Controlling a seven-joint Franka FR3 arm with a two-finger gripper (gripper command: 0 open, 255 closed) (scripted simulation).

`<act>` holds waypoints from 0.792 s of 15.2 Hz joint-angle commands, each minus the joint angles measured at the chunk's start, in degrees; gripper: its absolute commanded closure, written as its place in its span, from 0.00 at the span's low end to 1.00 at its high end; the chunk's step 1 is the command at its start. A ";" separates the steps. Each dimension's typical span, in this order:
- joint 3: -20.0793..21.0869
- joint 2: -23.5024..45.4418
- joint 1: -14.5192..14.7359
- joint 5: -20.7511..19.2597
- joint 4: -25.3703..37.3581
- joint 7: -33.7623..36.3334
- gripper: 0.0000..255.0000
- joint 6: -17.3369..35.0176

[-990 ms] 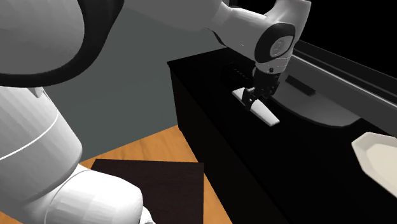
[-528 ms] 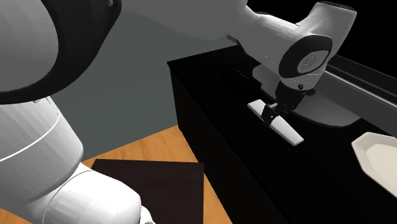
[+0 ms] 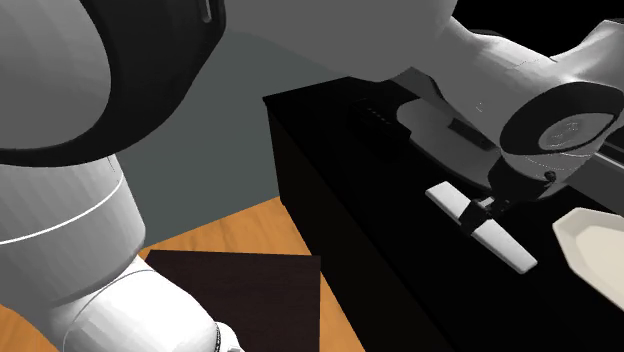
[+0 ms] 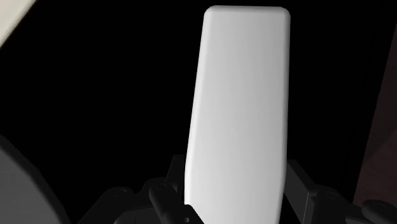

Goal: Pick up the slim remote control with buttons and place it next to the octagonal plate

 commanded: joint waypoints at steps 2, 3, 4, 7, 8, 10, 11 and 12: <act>-0.55 3.48 -4.26 2.80 3.46 -5.60 1.00 -1.39; -0.62 4.61 -5.72 3.66 4.63 -7.27 1.00 -1.86; -0.68 5.79 -7.20 4.55 5.87 -8.91 1.00 -2.38; -0.41 9.49 -12.10 7.15 10.08 -13.59 1.00 -4.13; -0.25 10.79 -13.82 8.00 11.65 -15.05 1.00 -4.79; 0.16 13.44 -17.32 9.68 15.00 -17.81 1.00 -6.21; 0.33 13.68 -17.39 9.90 14.54 -17.95 1.00 -5.57; 0.48 13.95 -17.45 10.14 14.09 -18.11 1.00 -4.94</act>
